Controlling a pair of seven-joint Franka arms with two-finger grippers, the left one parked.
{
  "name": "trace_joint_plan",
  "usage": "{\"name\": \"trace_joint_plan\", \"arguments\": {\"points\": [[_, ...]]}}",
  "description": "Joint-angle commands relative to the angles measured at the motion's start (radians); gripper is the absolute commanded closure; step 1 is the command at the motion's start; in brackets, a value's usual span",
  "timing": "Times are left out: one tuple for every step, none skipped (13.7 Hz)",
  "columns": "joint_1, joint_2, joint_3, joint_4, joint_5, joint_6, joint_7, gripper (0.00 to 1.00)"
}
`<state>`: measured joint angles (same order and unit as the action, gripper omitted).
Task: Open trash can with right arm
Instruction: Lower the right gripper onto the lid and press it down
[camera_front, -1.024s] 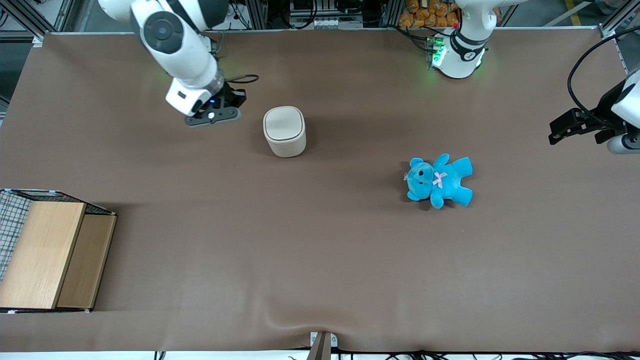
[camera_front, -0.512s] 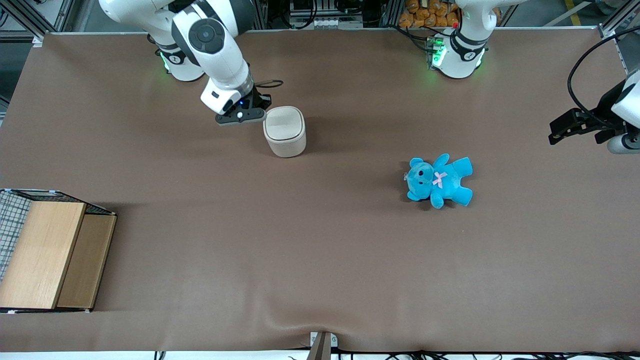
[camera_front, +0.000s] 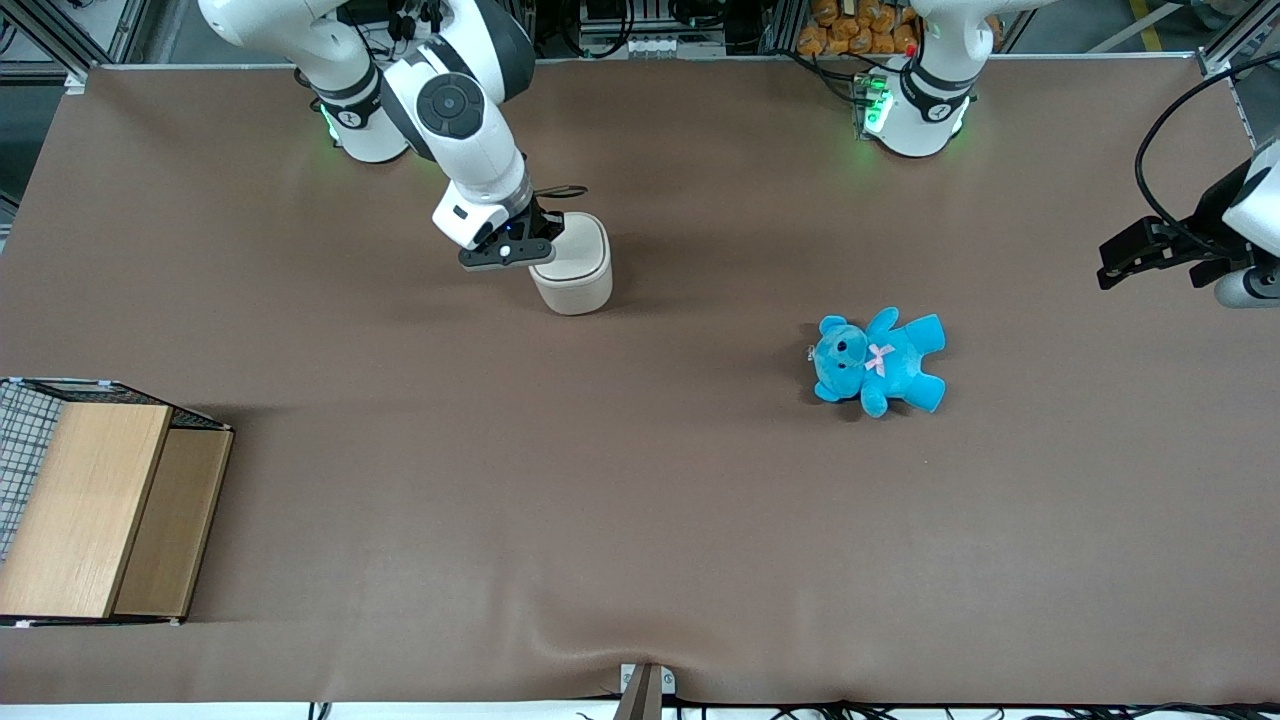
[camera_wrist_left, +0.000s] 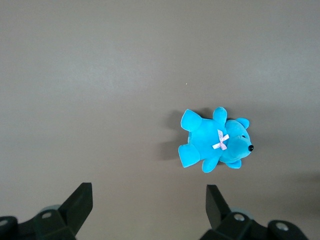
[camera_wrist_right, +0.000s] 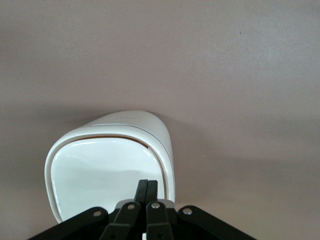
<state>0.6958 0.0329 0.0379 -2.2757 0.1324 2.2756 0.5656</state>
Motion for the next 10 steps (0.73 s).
{"name": "trace_joint_plan", "arguments": {"points": [[0.022, -0.005, -0.009, -0.022, 0.004, 0.027, 0.039, 1.0], [0.03, 0.002, -0.009, -0.027, 0.004, 0.03, 0.046, 1.0], [0.036, 0.005, -0.009, -0.028, 0.004, 0.039, 0.048, 1.0], [0.044, 0.009, -0.009, -0.034, 0.004, 0.05, 0.062, 1.0], [0.045, 0.016, -0.009, -0.036, 0.004, 0.051, 0.068, 1.0], [0.048, 0.018, -0.009, -0.036, 0.003, 0.051, 0.068, 1.0], [0.053, 0.018, -0.009, -0.038, 0.003, 0.051, 0.068, 1.0], [0.053, 0.019, -0.009, -0.038, 0.003, 0.051, 0.069, 1.0], [0.053, 0.021, -0.009, -0.038, 0.003, 0.051, 0.071, 1.0], [0.053, 0.027, -0.009, -0.038, 0.0, 0.053, 0.076, 1.0]]}}
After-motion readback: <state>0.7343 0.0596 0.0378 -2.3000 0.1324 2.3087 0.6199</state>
